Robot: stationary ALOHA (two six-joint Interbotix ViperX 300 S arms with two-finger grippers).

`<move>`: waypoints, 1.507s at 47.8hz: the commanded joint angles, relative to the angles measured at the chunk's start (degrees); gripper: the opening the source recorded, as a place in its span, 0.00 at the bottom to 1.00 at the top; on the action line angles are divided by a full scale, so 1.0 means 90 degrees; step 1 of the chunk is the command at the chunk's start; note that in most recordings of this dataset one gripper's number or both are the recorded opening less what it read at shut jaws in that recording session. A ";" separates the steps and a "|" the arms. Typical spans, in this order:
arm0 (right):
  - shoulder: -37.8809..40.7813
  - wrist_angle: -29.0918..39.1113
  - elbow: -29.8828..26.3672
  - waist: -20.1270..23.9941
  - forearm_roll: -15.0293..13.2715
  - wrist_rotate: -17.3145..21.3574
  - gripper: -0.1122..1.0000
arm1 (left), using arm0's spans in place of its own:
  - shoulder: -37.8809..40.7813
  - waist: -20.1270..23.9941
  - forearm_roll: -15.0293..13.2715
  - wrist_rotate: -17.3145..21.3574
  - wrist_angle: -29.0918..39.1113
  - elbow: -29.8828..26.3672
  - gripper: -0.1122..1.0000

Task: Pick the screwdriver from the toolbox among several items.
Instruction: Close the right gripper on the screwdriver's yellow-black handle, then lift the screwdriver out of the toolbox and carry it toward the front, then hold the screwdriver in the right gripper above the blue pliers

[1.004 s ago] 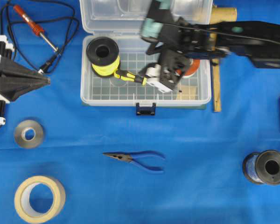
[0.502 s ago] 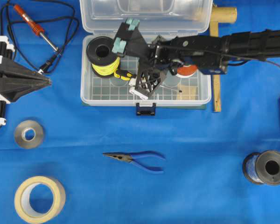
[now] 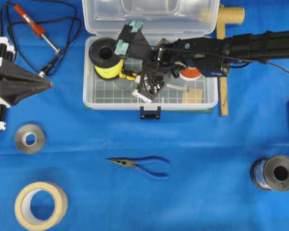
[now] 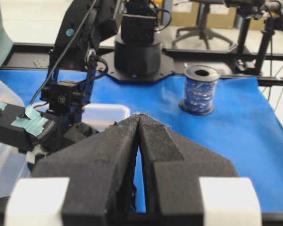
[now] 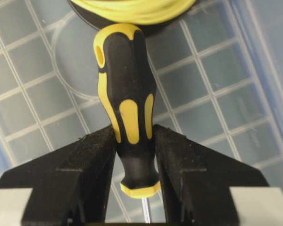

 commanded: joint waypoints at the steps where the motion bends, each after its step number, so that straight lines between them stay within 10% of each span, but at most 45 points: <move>1: -0.0615 0.0117 -0.0068 -0.0020 0.0010 0.0020 0.35 | 0.0010 -0.0010 -0.0010 0.0000 -0.0049 -0.0107 0.10; 26: -0.2275 0.1064 -0.0078 0.0859 0.0010 0.0332 0.35 | 0.0010 0.0049 -0.0010 0.0000 -0.0039 -0.0107 0.10; 48: -0.0596 0.0703 -0.0928 0.2168 -0.0410 0.1377 0.35 | 0.0010 0.0059 -0.0010 -0.0010 -0.0049 -0.0107 0.10; 72: 0.0615 0.0713 -0.1377 0.2412 -0.0410 0.1797 0.35 | 0.0039 0.0059 -0.0010 -0.0020 -0.0020 -0.0088 0.10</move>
